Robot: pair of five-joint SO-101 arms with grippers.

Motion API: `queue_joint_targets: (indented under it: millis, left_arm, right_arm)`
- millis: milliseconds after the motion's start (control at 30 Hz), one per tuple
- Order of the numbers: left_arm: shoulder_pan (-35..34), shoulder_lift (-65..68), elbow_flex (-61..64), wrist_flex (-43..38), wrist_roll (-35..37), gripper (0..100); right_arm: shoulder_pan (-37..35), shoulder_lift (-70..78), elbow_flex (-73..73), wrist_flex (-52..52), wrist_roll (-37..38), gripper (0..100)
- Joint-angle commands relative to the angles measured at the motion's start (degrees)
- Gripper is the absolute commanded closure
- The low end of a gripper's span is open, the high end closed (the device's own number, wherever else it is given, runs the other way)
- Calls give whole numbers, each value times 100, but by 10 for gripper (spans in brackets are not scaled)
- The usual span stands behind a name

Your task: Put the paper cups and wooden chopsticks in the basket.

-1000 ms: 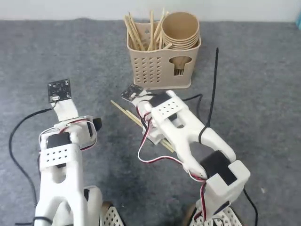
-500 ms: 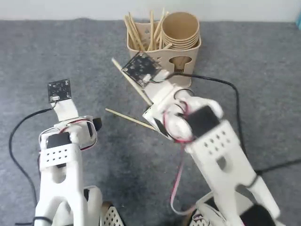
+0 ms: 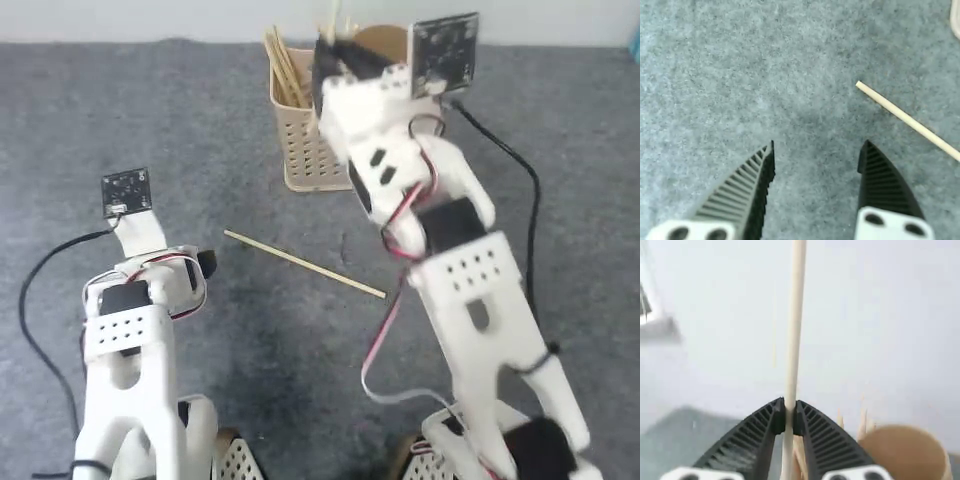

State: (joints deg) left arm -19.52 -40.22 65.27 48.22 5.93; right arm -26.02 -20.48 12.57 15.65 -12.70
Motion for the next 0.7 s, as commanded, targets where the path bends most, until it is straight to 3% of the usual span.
queue_joint_targets:
  millis: [0,133,233,433,667]
  left_arm:
    - [-18,-9,-268,-149,53,739]
    - [-18,-9,-268,-149,53,739]
    - [-18,-9,-268,-149,53,739]
    - [-18,-9,-268,-149,44,739]
    - [-9,-9,-268,-149,44,739]
  right_arm:
    - [207,523,-308,-1305,-158,991]
    - [321,1358,-316,-2378,-35,991]
    - [347,1956,-316,-2897,589,990]
    - [330,2686,-343,-3116,1231,984]
    - [295,2668,-747,-1842,1231,731]
